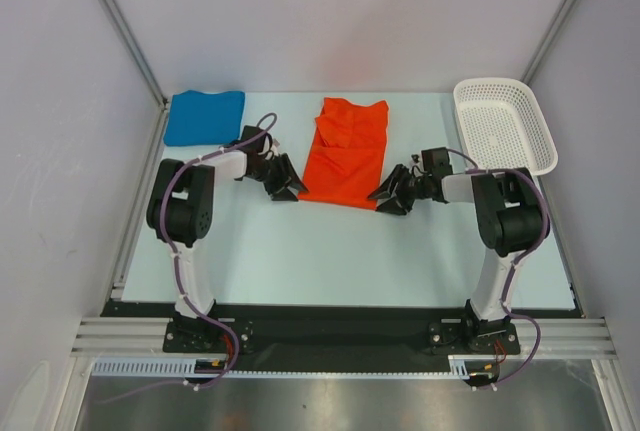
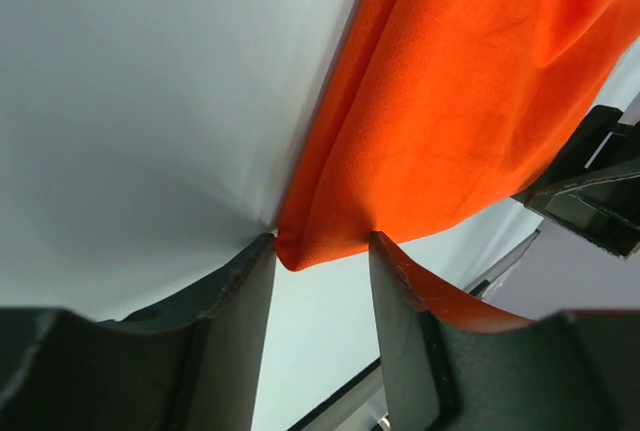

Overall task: Fold and stack the t-shirts
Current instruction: Fold the tshirt

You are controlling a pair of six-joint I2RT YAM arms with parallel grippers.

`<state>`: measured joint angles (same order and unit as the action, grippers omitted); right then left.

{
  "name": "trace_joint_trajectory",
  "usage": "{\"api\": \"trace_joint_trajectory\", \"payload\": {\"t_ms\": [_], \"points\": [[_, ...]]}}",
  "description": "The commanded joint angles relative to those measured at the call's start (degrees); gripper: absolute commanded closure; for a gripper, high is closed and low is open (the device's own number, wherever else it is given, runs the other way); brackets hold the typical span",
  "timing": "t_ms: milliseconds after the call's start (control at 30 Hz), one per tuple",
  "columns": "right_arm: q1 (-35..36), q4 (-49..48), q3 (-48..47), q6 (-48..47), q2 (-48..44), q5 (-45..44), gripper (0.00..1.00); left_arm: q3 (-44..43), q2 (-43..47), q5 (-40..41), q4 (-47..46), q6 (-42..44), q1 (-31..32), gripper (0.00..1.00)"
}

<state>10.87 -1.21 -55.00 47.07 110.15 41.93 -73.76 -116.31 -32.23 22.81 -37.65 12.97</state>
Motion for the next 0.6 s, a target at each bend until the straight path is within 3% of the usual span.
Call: {"api": "trace_joint_trajectory", "payload": {"t_ms": [0,100,167,300,400,533,567], "points": [[0.4,-0.1,0.1,-1.8,4.4,-7.0,0.47,-0.1,-3.2,3.8,-0.7,0.0,0.0,0.52],[0.6,-0.8,-0.3,-1.7,5.2,-6.5,0.54,-1.3,-4.2,3.8,0.2,1.1,0.0,0.58],[0.9,-0.6,-0.5,-1.9,5.4,-6.2,0.62,-1.4,-4.2,4.5,0.4,1.6,0.0,0.66],[1.4,0.9,0.1,-3.4,3.9,-7.0,0.69,-0.8,-3.1,5.3,0.6,3.1,0.0,0.8],[1.8,4.2,1.1,-5.1,1.7,-7.5,0.8,1.0,-1.6,4.5,0.3,4.1,0.1,1.0],[2.7,9.1,1.3,-8.7,-1.7,-7.7,1.0,7.2,3.7,4.2,-0.7,4.4,1.0,1.0],[2.8,10.2,1.4,-9.4,-2.6,-7.8,1.0,8.6,5.0,4.2,-1.0,4.5,1.4,1.0]]}}
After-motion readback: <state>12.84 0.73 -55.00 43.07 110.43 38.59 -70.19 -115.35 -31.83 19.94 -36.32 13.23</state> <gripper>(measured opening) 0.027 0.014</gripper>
